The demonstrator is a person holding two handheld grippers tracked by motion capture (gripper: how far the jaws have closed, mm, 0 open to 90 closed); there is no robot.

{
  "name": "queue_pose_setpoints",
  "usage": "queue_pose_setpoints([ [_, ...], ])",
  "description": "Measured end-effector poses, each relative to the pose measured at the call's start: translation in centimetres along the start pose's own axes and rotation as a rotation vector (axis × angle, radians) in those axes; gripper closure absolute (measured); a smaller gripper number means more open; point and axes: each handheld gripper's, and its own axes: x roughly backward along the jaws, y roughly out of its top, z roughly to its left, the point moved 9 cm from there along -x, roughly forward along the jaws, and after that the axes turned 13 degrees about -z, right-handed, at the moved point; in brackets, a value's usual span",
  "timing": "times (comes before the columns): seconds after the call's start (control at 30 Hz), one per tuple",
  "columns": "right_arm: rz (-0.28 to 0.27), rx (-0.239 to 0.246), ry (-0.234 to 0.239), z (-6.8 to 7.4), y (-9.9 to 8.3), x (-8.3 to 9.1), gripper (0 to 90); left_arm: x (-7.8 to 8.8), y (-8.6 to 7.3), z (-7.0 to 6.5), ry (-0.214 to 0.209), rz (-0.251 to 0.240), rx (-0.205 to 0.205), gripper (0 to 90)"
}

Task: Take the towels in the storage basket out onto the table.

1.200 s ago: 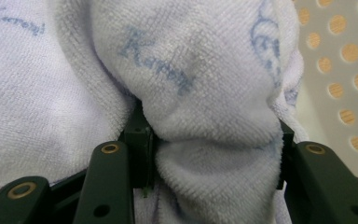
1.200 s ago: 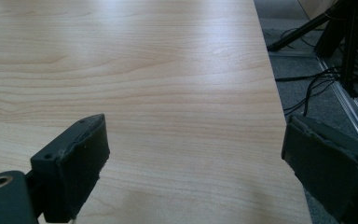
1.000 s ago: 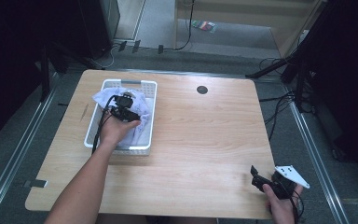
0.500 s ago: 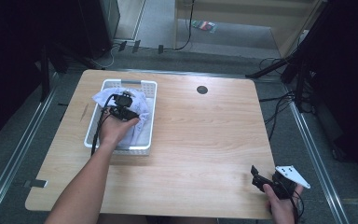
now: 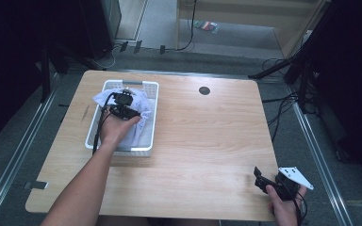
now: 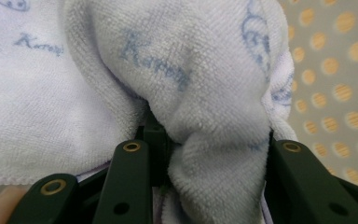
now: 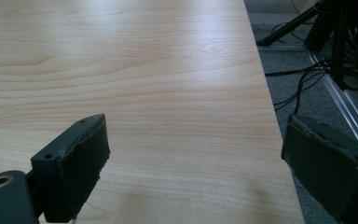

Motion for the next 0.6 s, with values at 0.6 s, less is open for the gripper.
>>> queue_pose_setpoints([
  [0.6,0.003,0.002,-0.007,-0.1,0.0,0.0,7.6,4.1,3.8,-1.6,0.029,-0.035,-0.043,63.4],
])
